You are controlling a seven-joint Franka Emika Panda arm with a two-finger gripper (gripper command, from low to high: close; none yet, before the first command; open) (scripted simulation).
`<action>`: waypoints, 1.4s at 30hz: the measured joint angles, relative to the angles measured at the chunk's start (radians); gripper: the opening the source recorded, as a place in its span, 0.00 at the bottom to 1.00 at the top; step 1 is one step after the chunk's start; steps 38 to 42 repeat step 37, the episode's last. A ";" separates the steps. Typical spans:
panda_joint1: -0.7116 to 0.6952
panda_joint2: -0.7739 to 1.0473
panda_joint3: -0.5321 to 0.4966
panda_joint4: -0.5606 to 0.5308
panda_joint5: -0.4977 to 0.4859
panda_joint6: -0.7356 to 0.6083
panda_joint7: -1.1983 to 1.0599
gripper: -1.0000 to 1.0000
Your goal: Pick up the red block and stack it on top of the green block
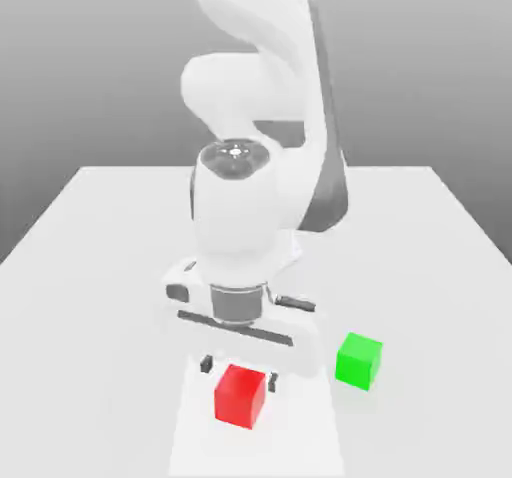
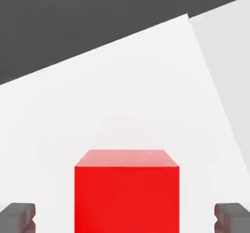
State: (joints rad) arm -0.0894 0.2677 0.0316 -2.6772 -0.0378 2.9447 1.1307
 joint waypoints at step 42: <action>0.329 -0.211 0.139 -0.174 -0.009 -0.038 -0.530 1.00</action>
